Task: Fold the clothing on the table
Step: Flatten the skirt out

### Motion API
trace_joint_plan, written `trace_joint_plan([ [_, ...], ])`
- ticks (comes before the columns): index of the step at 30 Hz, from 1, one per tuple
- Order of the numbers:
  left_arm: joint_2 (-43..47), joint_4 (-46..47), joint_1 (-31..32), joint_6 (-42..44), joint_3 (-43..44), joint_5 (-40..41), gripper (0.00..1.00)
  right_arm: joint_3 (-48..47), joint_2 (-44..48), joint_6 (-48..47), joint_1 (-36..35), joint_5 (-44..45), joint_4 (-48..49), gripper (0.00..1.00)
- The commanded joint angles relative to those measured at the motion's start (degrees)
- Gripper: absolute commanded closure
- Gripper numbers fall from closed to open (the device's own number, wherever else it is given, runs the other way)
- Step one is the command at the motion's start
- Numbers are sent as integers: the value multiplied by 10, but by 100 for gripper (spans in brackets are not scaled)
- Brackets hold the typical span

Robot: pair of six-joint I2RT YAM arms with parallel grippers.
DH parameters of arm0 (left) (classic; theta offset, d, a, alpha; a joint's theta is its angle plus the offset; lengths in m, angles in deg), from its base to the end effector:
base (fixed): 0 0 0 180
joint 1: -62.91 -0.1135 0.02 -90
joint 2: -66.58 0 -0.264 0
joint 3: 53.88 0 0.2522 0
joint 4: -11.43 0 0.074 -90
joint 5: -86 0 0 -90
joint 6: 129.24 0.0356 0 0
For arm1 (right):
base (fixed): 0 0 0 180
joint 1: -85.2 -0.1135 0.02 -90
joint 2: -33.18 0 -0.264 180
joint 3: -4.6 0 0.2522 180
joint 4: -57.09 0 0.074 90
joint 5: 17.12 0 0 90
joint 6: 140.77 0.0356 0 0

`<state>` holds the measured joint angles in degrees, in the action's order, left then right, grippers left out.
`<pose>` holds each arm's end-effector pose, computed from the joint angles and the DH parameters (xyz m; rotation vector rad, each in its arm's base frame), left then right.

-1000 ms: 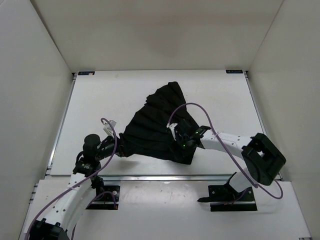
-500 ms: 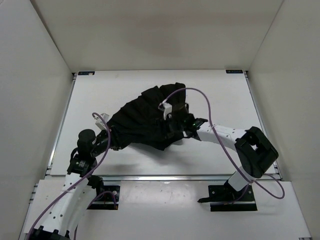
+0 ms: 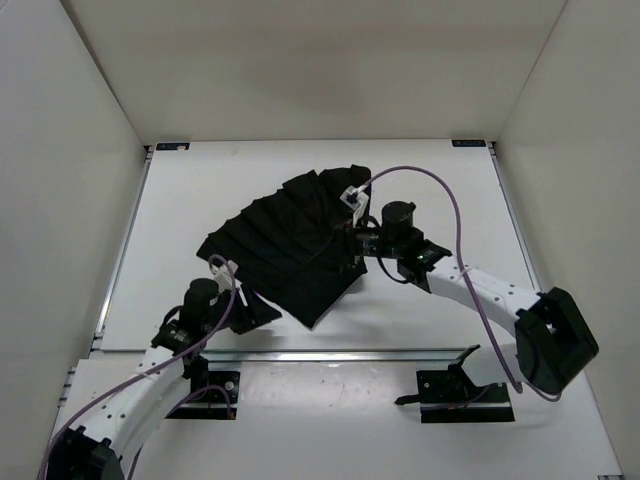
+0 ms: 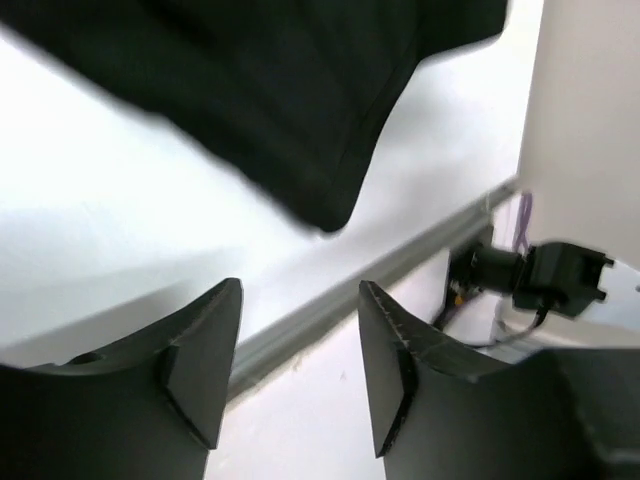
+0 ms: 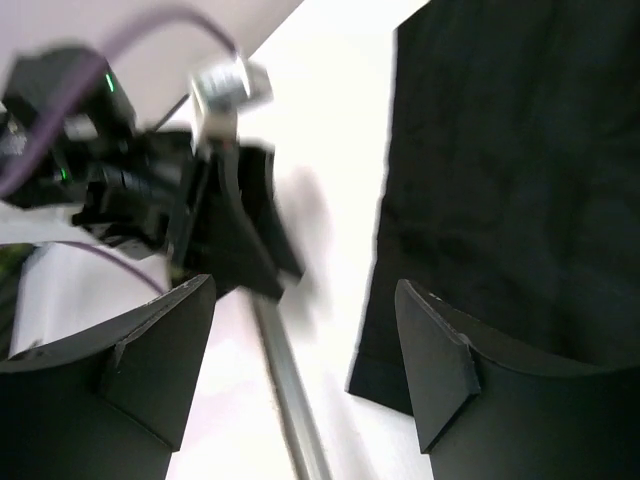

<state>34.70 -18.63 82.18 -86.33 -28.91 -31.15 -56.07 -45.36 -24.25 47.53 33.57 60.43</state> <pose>0.1179 -0.0584 0.1590 -0.2927 2.3695 -1.1262 0.2283 0.2048 0.2694 -0.7192 1.8710 1.3790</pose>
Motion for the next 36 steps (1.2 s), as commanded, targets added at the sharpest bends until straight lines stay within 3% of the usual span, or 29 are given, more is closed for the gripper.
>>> trace_joint_plan([
  [1,6,63,66,-127,-50,26,40,28,53,-39,21,64,-20,30],
  [7,-12,144,89,-222,-97,62,42,79,124,-30,51,90,-22,29],
  [15,-244,191,171,-205,-2,126,27,110,178,-24,91,85,-16,27],
  [26,-471,240,226,-203,101,151,27,161,235,-44,140,93,-11,23],
  [27,-501,253,229,-201,111,140,34,168,238,-45,145,93,-9,23],
  [28,-515,261,232,-201,120,138,56,166,241,-48,148,93,-15,22],
  [29,-535,267,227,-194,125,135,72,165,243,-51,149,97,-15,22],
  [30,-542,267,232,-191,131,132,100,172,242,-52,151,100,-22,22],
  [34,-477,183,199,-135,166,132,100,171,247,-50,154,134,-49,21],
  [36,-426,122,149,-105,194,105,100,172,237,-27,165,165,-65,21],
])
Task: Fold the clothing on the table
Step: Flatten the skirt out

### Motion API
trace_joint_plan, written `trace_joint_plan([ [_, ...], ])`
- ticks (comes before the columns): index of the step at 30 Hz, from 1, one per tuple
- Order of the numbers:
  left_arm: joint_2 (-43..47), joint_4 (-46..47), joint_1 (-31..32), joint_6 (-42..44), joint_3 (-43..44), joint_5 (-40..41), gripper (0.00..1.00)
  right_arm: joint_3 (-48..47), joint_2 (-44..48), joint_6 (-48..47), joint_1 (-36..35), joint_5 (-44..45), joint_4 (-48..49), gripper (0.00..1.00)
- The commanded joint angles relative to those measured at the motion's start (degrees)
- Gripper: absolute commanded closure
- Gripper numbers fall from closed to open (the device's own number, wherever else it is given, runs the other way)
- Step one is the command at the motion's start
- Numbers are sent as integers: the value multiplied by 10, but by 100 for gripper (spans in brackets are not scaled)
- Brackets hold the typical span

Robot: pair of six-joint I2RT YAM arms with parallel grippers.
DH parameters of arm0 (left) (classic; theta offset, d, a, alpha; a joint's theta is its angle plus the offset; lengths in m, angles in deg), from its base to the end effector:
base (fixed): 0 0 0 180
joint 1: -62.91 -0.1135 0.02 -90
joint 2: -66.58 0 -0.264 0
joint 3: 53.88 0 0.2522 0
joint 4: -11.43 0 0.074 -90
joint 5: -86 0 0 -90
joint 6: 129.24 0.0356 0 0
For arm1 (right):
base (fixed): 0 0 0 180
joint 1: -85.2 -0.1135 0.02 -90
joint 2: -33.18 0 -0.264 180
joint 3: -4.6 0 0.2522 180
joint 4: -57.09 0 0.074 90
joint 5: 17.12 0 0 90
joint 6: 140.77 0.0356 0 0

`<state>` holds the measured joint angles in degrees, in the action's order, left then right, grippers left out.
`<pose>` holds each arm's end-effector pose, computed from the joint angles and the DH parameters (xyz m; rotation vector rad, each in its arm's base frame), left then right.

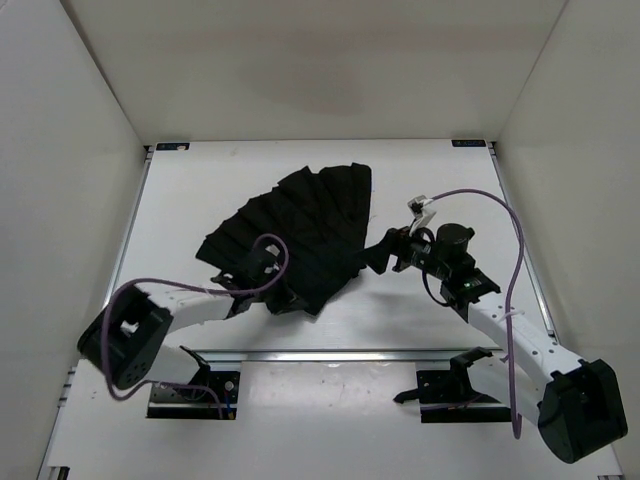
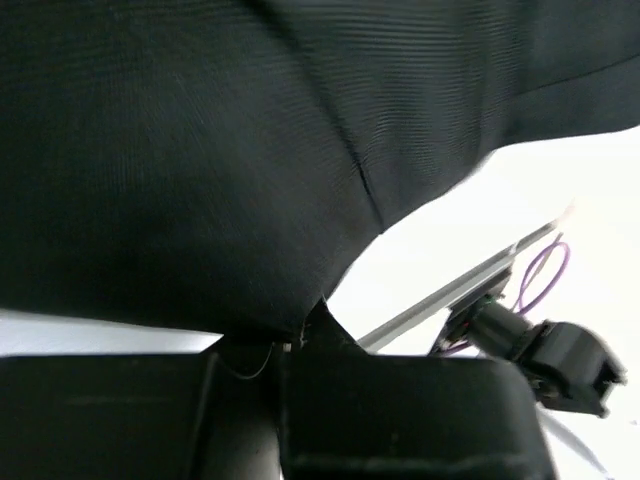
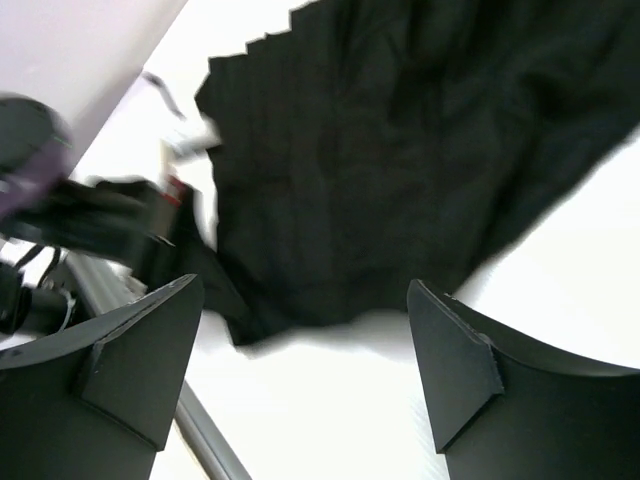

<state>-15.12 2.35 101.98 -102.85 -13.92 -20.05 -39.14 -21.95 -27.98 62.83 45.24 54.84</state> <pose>0.1789 -0.1579 0.1229 -0.4496 2.7167 -1.0065 0.1961 0.0986 0.2554 -0.3531 1.8618 0.9844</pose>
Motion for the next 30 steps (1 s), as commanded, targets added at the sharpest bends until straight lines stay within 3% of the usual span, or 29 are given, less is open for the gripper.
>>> trace_joint_plan([
  [1,113,-130,-64,80,61,-26,100,9,-4,23,26,46,-10,19],
  [2,134,-148,-91,86,69,-46,100,7,-15,31,34,33,-10,20],
  [3,189,-199,-130,106,95,-60,100,8,-36,50,37,36,-19,33],
  [7,273,-243,-194,114,98,-113,100,13,-76,83,28,29,-4,61],
  [10,316,-263,-239,132,59,-110,100,4,-126,107,17,-16,11,66],
  [16,400,-302,-297,158,-18,-86,100,-50,-219,88,10,-30,-46,49],
  [19,406,-310,-288,171,-25,-87,100,-70,-258,85,11,-53,-61,45],
  [30,447,-293,-285,160,-95,-109,100,-133,-361,45,-36,-24,-150,40],
])
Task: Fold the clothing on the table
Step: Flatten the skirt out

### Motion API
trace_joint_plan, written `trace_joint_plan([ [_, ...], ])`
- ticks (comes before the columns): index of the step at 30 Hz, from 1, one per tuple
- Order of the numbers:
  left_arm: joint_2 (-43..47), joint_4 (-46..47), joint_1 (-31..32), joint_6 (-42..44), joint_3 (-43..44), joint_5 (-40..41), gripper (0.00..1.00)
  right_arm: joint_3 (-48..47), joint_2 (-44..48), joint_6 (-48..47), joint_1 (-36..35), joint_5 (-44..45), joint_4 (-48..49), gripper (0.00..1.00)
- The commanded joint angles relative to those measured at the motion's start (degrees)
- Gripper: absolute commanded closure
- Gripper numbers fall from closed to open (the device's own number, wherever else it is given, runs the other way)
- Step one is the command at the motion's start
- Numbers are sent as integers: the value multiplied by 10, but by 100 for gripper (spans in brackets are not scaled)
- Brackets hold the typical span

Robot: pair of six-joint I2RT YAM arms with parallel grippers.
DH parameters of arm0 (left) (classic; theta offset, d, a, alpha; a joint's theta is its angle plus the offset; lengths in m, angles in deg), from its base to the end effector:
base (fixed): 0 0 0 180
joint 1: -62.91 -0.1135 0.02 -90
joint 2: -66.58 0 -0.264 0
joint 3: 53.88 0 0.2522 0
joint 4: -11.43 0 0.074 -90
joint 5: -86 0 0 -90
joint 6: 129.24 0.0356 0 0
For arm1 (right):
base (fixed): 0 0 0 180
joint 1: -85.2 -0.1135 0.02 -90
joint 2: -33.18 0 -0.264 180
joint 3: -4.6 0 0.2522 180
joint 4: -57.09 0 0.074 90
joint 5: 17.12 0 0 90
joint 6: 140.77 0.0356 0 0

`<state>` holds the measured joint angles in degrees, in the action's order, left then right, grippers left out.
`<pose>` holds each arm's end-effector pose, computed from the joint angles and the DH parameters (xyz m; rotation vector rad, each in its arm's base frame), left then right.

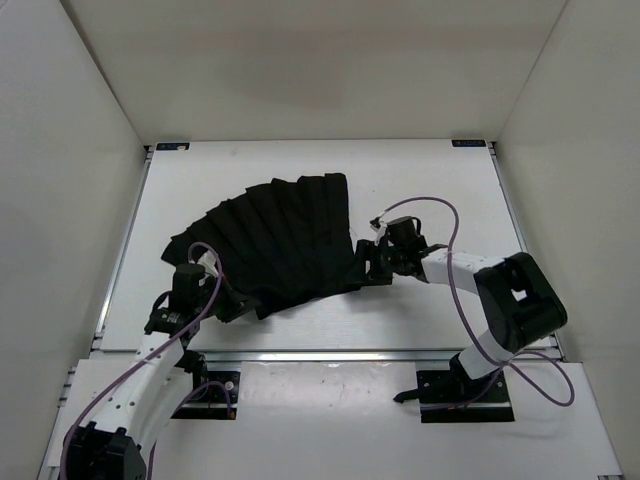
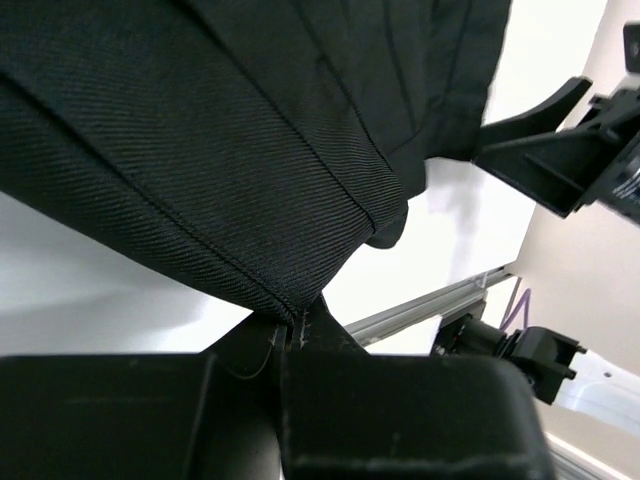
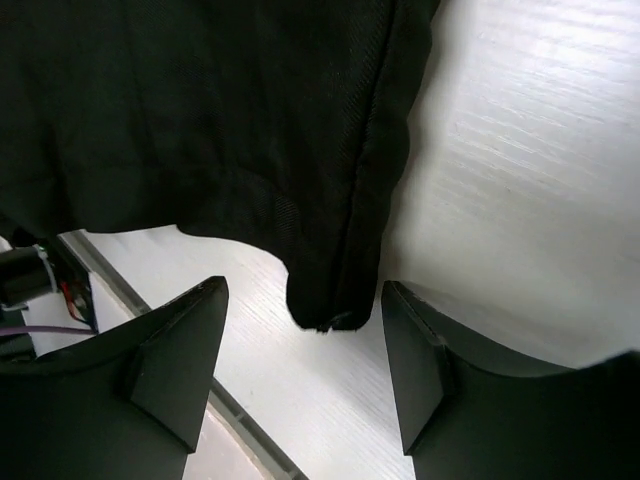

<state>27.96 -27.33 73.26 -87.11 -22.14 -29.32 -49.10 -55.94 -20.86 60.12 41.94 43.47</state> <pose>0.1334 -0.0398 0.1722 -0.5860 2.4357 -0.9844 0.2549 0.1395 0.1524 -0.1557 2.5549 1.0641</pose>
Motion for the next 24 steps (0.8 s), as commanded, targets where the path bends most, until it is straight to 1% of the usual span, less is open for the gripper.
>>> trace_joint_plan([
  [1,27,-2,2,2,-17,-15,100,-41,-32,-31,-15,10,-44,40],
  [2,29,-8,3,2,-23,-16,100,-42,-39,-37,-15,16,-53,46],
  [3,36,-18,2,2,-27,-11,100,-48,-40,-43,-18,11,-57,71],
  [4,42,-19,3,7,-30,-9,100,-52,-39,-42,-16,9,-61,88],
  [5,47,-26,2,7,-30,-10,100,-53,-37,-41,-14,6,-64,100],
  [8,48,-34,-4,19,-18,1,100,-76,3,-56,3,-3,-96,99],
  [9,41,-24,-2,22,1,-1,100,-94,37,-67,16,-9,-125,100],
  [10,30,-22,-6,26,31,0,100,-113,51,-84,21,-17,-145,100],
  [11,5,-13,-9,37,52,-5,100,-143,80,-91,41,-39,-159,100],
  [12,-31,-16,-15,57,111,-12,100,-185,85,-104,64,-52,-188,100],
  [13,-51,-21,-15,69,147,-14,100,-209,109,-113,74,-85,-206,100],
  [14,-93,-42,-13,95,227,-18,100,-258,127,-125,92,-93,-238,100],
  [15,-132,-66,-16,122,311,-21,100,-315,136,-139,108,-91,-277,100],
  [16,-164,-78,-16,131,389,-19,100,-345,153,-156,124,-85,-313,100],
  [17,-189,-100,-27,148,454,-27,100,-423,162,-169,136,-69,-348,100],
  [18,-207,-107,-31,148,514,-40,100,-482,164,-174,153,-64,-383,100],
  [19,-215,-108,-35,148,562,-54,100,-506,170,-183,162,-73,-408,100],
  [21,-244,-125,-31,146,621,-70,100,-578,174,-187,173,-75,-429,100],
  [22,-253,-128,-25,142,649,-76,100,-599,178,-187,165,-67,-433,100],
  [24,-260,-118,-29,134,666,-84,100,-613,179,-185,148,-58,-431,100],
])
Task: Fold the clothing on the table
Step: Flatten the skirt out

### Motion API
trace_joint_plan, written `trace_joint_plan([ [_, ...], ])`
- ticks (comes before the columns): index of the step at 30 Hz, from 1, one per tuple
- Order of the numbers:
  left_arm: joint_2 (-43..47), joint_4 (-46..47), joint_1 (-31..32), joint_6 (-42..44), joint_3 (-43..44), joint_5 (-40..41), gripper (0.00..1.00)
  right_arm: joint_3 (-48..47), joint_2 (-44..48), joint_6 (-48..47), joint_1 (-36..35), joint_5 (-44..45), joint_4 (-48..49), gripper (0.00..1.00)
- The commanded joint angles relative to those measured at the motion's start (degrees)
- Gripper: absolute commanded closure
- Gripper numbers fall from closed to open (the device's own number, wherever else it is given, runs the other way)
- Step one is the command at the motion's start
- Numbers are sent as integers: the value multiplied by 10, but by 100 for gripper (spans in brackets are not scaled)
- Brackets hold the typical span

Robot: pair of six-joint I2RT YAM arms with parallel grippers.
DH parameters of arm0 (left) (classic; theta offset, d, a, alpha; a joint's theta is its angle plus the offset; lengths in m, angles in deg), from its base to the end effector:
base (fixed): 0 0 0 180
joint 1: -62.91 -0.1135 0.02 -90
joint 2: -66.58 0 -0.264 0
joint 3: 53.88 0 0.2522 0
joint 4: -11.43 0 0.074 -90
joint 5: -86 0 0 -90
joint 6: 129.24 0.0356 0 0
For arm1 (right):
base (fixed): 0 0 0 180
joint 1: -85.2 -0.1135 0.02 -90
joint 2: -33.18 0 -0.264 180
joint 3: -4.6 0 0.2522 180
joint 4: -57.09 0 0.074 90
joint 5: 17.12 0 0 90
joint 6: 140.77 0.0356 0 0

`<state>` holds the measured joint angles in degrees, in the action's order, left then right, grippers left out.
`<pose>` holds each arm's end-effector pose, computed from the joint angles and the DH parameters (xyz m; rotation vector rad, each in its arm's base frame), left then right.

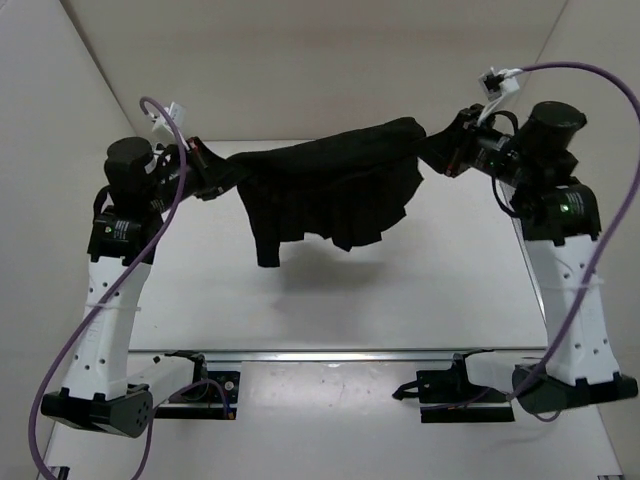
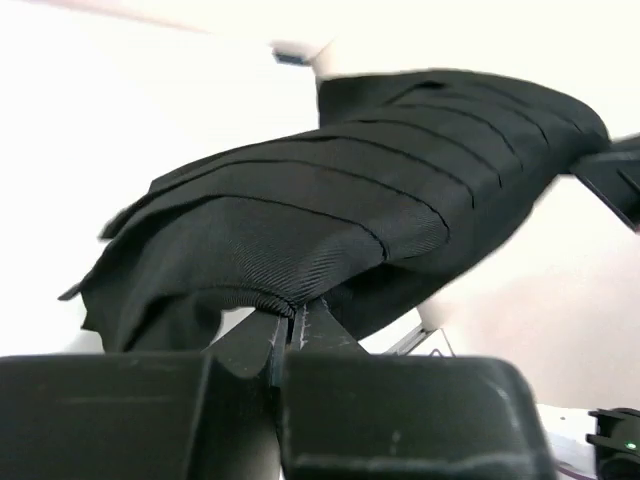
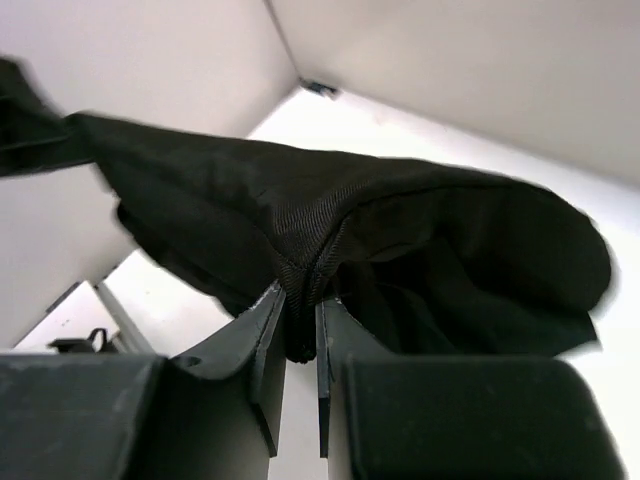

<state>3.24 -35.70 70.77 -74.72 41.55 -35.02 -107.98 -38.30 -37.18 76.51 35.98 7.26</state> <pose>0.2116 -0.0477 0.4563 -0.0602 1.9178 -1.0154 0.2216 0.0555 0.5141 -0.4129 1.7162 0.8369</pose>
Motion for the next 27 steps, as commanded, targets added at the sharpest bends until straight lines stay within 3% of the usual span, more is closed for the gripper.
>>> trace_joint_plan([
  [1,-20,-28,-6,7,34,-36,100,-24,-6,-21,-12,-5,-66,100],
  [8,-126,37,-24,-11,55,-76,100,-100,-126,-9,-5,-49,5,100],
  [12,-256,-47,-12,48,258,-20,100,-201,-197,9,17,-71,35,100],
  [14,-303,-64,-27,44,366,-34,100,-266,-230,7,20,-70,28,100],
  [18,-314,-4,-71,2,371,-58,100,-256,-232,31,59,-101,72,100],
  [21,-301,2,-69,22,307,-62,100,-145,-214,50,83,-139,114,100],
  [24,-272,46,-50,24,162,-62,100,11,-197,75,86,-154,165,100],
  [27,-213,155,-44,-2,-72,-70,100,221,-170,125,86,-172,261,99],
])
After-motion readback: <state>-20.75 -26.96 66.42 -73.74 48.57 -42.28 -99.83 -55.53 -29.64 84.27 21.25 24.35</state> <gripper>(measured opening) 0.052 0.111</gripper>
